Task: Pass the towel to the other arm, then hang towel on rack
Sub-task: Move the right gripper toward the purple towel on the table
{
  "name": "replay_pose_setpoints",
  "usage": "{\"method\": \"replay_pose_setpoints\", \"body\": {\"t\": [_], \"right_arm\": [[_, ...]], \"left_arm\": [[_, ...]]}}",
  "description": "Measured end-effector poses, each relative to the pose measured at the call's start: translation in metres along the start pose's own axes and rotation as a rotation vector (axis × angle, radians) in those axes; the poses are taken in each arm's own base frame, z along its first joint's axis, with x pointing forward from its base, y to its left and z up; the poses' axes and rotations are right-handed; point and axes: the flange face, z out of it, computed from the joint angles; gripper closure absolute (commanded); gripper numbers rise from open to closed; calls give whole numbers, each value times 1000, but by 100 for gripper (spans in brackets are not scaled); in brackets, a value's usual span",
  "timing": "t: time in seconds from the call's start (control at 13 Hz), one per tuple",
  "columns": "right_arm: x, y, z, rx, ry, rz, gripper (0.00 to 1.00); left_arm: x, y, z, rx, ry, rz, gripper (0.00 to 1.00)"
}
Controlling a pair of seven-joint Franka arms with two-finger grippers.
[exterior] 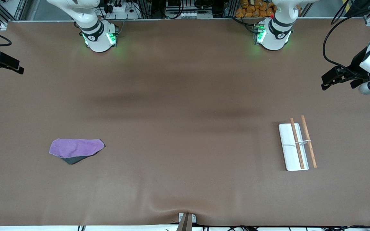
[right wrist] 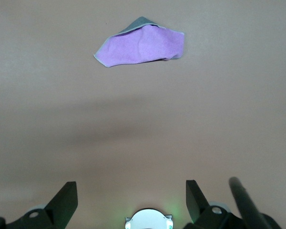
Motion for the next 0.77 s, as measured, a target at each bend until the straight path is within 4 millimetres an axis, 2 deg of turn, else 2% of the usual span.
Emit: {"method": "replay_pose_setpoints", "body": {"t": [0.77], "right_arm": [[0, 0, 0, 0, 0, -1, 0]], "left_arm": [[-3, 4, -4, 0, -15, 8, 0]]}}
